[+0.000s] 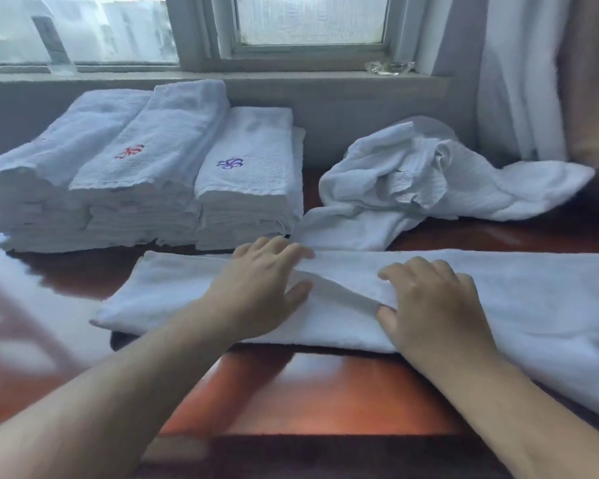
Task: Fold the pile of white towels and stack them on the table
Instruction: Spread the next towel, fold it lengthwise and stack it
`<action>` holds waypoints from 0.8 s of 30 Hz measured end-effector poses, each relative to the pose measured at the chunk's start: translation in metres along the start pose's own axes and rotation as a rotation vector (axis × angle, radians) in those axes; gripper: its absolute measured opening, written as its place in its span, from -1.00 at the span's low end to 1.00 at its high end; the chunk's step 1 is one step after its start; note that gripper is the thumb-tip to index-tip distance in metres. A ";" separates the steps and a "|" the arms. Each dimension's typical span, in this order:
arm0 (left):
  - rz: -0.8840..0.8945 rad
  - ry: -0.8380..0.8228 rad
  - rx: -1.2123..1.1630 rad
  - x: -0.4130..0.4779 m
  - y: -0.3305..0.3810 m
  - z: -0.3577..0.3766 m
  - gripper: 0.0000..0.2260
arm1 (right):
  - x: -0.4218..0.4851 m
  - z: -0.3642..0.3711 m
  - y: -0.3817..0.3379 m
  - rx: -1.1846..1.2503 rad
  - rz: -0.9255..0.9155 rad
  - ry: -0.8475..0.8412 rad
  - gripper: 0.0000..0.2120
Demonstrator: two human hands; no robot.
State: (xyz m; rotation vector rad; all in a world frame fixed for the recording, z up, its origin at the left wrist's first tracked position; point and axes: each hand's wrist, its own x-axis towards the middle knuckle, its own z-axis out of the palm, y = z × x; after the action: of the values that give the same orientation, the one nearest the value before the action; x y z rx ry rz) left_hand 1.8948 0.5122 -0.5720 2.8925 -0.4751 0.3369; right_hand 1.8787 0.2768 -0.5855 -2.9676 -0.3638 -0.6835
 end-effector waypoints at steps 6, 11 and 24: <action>0.287 -0.010 -0.107 0.029 0.103 0.030 -0.49 | -0.075 -0.032 0.103 -0.048 0.315 0.126 -0.54; 0.365 0.050 -0.182 0.052 0.175 0.052 -0.72 | -0.110 -0.043 0.160 -0.090 0.413 0.245 -0.57; 0.193 0.152 -0.125 0.115 0.194 0.056 -0.70 | -0.070 -0.061 0.254 -0.195 0.521 0.312 -0.84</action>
State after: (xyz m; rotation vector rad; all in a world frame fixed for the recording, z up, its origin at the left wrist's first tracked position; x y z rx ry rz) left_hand 1.9468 0.2861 -0.5673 2.6814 -0.7225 0.5316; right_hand 1.8542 0.0079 -0.5665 -2.8513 0.5030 -1.1232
